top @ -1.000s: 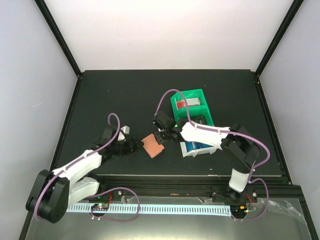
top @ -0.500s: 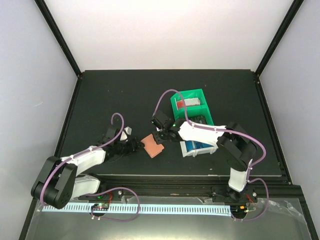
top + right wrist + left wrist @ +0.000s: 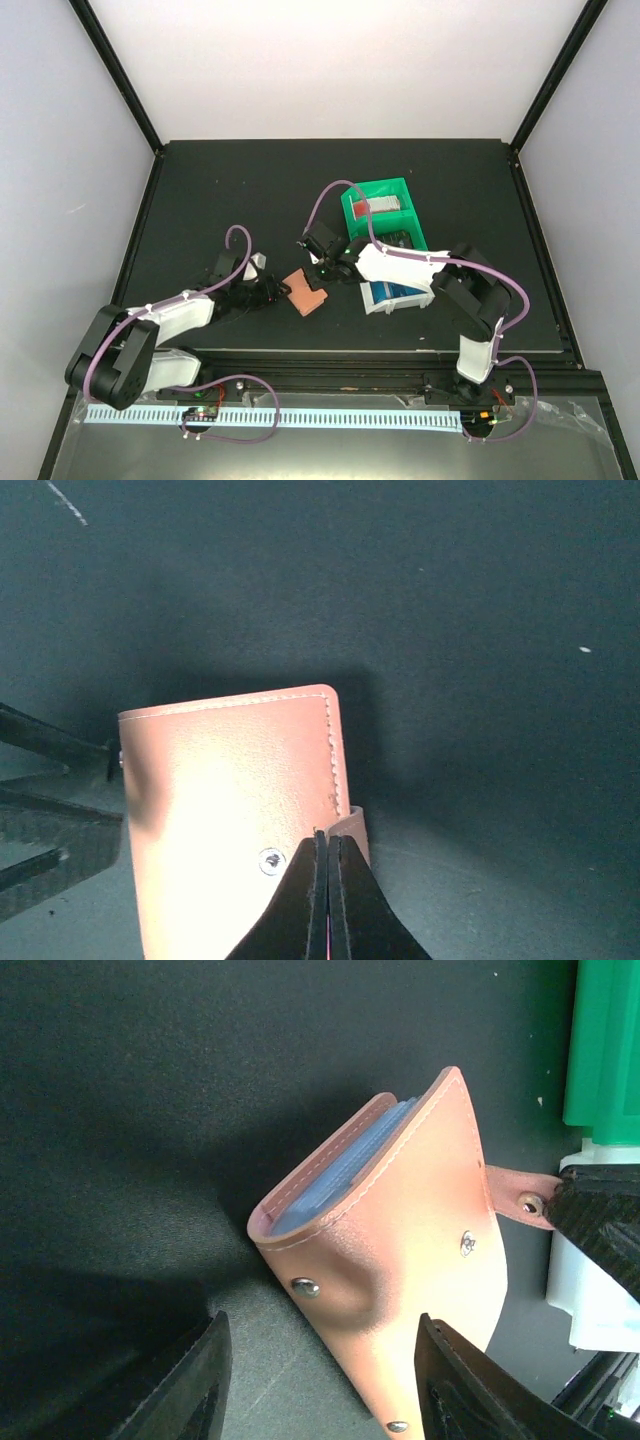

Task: Put the credit cards into the card holder
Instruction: Close the card holder at the center of the board.

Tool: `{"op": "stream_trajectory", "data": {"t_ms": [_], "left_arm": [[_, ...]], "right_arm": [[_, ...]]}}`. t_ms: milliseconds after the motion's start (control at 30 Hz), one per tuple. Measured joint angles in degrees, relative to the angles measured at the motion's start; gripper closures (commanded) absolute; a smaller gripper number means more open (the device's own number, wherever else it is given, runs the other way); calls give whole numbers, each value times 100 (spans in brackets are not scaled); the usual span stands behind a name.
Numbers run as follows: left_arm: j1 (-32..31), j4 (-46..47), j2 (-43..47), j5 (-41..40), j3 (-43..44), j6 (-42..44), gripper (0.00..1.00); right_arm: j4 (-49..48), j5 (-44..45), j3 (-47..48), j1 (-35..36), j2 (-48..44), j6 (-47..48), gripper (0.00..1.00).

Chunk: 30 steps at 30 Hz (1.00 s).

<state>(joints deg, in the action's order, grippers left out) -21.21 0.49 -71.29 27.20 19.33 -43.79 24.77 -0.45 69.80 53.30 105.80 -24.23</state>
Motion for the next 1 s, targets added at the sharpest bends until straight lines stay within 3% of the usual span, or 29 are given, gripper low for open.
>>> {"op": "stream_trajectory", "data": {"t_ms": [333,1000], "left_arm": [[-155,83,-83,-114,2,-302,58],[-258,302,-415,-125,122,-358,63]], "right_arm": [[-315,-409,-184,9,0,120,99],[-393,-601,-199,170,151,251,99]]}}
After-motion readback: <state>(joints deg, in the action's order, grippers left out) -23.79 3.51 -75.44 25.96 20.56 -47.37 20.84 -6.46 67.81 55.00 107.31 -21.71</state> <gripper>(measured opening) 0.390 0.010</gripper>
